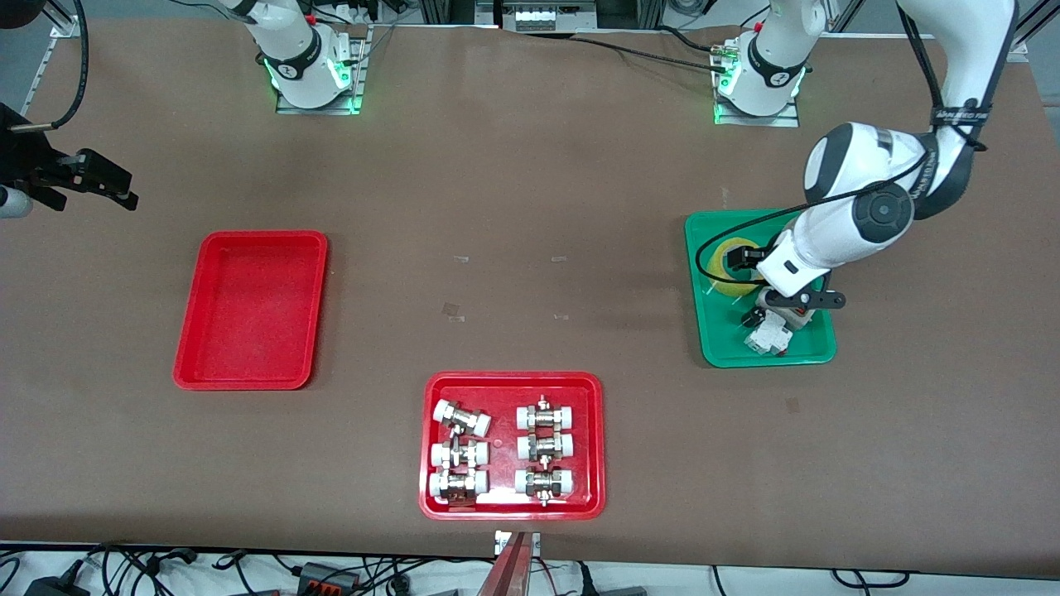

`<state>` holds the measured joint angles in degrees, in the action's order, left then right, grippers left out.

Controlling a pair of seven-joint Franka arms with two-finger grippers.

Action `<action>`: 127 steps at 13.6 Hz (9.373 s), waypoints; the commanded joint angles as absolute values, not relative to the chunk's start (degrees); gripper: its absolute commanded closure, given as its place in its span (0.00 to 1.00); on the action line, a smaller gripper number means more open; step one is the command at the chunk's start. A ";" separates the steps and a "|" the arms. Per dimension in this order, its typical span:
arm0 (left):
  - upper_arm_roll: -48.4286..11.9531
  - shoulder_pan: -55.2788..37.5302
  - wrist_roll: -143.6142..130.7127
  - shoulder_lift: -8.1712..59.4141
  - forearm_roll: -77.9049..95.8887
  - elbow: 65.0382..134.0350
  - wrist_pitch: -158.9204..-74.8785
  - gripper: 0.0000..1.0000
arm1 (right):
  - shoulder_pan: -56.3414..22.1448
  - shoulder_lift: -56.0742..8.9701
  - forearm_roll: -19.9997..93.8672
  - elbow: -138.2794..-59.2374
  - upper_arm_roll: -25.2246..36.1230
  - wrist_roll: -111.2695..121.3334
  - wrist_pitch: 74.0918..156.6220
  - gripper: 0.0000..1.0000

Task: Left arm passes tape to right arm into tray
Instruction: 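Reach the left gripper down to the tape roll in the green tray, then close the left gripper on the tape roll's rim, then carry the tape with the left gripper while the right gripper reaches toward it, then grasp the tape roll with the right gripper beside the left gripper, then open the left gripper and withdraw it from the tape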

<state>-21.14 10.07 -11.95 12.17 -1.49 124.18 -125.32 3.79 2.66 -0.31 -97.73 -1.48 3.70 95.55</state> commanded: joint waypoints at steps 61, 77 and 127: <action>-34.98 1.34 -38.55 24.05 8.88 85.53 -107.37 1.00 | 0.17 -8.42 2.02 -94.84 -1.32 4.92 91.93 0.00; -33.49 -19.16 -64.23 43.42 14.50 75.24 -139.75 1.00 | -4.92 -21.87 49.46 -92.72 -1.41 24.31 96.24 0.00; -27.68 -22.95 -72.25 46.59 9.84 66.36 -134.76 0.00 | -6.33 -28.65 58.36 -92.64 -1.32 39.90 98.61 0.70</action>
